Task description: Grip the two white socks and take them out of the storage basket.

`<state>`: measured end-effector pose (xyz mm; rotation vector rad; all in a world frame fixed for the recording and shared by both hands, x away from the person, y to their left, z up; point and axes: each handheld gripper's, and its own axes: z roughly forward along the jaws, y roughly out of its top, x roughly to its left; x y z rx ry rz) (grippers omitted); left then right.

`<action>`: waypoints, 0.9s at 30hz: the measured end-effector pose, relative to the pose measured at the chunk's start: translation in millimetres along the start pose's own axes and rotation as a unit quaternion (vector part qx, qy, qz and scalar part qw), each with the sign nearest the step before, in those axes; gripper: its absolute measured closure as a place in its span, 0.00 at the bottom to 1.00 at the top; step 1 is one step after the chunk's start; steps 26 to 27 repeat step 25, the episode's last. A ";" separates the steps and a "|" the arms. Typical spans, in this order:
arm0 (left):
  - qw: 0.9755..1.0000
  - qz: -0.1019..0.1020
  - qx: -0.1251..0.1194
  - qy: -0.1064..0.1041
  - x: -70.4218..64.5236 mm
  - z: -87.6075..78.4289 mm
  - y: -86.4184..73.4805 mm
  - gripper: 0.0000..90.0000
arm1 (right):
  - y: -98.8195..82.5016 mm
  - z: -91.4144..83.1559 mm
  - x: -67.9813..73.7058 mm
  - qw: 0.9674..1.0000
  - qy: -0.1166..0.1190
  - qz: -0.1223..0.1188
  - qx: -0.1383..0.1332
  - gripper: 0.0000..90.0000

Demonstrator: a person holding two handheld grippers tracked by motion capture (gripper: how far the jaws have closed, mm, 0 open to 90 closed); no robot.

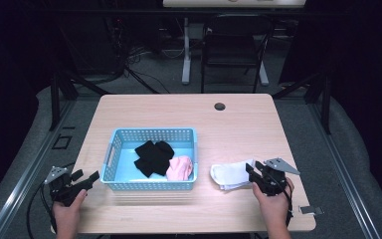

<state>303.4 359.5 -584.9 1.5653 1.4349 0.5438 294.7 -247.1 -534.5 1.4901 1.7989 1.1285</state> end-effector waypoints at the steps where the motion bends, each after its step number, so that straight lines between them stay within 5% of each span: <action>1: 1.000 0.000 0.000 0.000 0.0 0.0 0.0 0.28 | -0.1 0.2 0.4 1.000 0.000 -0.003 -0.001 0.63; 19: 1.000 0.000 -0.002 0.001 0.1 0.2 -0.1 0.28 | -4.7 -3.5 37.6 0.994 0.061 -0.084 -0.024 0.49; 27: 1.000 0.002 0.002 0.000 -0.7 0.6 0.2 0.28 | -13.0 -4.3 41.7 0.990 0.047 -0.125 -0.035 0.48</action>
